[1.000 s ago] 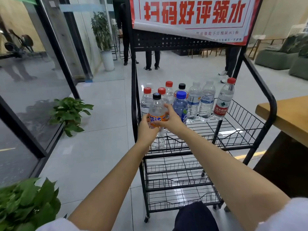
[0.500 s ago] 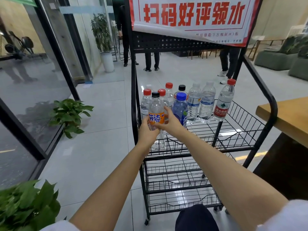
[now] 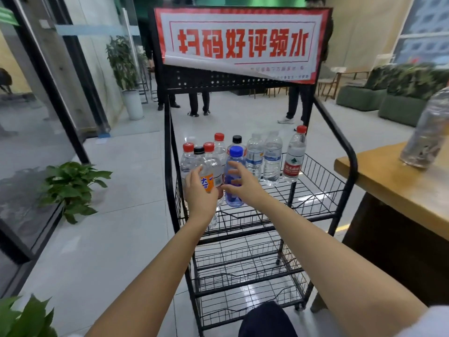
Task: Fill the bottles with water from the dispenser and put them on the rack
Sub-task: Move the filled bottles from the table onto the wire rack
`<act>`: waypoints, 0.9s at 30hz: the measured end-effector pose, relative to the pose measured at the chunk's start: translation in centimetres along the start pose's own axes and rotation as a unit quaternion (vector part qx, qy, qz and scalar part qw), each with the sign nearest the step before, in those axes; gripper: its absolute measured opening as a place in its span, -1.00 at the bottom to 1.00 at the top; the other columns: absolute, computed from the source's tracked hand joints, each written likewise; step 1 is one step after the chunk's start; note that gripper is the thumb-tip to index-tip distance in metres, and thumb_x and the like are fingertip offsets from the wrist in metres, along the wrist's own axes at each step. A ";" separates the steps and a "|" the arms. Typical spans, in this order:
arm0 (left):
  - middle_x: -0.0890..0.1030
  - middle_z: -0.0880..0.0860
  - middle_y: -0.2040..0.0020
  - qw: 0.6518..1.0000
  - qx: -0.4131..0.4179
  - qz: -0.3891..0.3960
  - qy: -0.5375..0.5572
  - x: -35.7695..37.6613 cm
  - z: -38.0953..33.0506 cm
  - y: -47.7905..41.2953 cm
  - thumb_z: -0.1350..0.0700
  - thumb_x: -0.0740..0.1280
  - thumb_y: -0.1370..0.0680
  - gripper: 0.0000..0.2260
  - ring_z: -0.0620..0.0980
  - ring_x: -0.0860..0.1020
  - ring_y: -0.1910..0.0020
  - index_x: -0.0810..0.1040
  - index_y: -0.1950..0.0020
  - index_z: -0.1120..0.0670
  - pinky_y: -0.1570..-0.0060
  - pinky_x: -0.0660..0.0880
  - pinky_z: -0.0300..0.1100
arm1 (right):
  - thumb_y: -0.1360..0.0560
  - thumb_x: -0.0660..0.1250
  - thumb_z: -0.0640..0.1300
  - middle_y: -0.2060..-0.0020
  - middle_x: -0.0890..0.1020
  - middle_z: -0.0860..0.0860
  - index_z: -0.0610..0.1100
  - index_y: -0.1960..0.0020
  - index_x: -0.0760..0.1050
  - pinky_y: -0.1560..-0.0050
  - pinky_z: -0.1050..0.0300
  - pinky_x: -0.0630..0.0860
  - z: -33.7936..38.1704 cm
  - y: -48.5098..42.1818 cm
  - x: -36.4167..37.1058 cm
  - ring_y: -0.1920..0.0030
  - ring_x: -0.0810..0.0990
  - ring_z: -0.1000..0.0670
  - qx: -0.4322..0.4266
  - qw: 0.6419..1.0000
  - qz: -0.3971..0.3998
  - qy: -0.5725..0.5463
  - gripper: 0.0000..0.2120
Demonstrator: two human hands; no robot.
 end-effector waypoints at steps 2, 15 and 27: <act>0.38 0.06 -0.38 0.999 0.046 0.006 0.004 1.6 -2.5 0.4 0.34 0.38 -0.50 -0.50 0.03 0.41 -0.31 0.40 -0.40 0.05 -0.26 0.47 -0.07 | -0.50 0.41 -0.25 -0.25 0.49 -0.01 -0.11 -0.47 0.27 -0.05 0.24 0.52 0.3 1.5 -3.6 -0.12 0.54 0.01 -0.015 0.999 -0.031 0.010 -0.41; 0.54 -0.02 -0.19 0.928 0.145 0.291 0.180 27.7 -19.9 7.0 0.24 0.37 -0.55 -0.67 -0.09 0.51 -0.13 0.44 -0.27 0.00 -0.04 0.43 -0.39 | -0.53 0.37 -0.21 -0.04 0.56 0.07 -0.01 -0.20 0.43 0.11 0.42 0.47 -3.7 16.1 -34.6 0.01 0.56 0.15 0.000 0.891 -0.448 0.073 -0.71; 0.55 -0.03 -0.24 0.855 0.025 0.488 0.173 52.3 -25.4 5.9 0.03 0.43 -0.53 -0.57 -0.05 0.49 -0.18 0.39 -0.33 0.09 -0.06 0.46 -0.21 | -0.59 0.20 -0.28 -0.46 0.33 -0.01 -0.02 -0.57 0.03 -0.11 0.20 0.38 -17.5 12.8 -46.6 -0.36 0.41 -0.08 0.210 0.866 -0.453 0.008 -0.37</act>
Point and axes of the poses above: each hand's wrist, its own y-axis away from the middle knuckle, its own x-axis out of the palm, z = x × y, the point moved 9 cm from there along -y, towards the middle knuckle
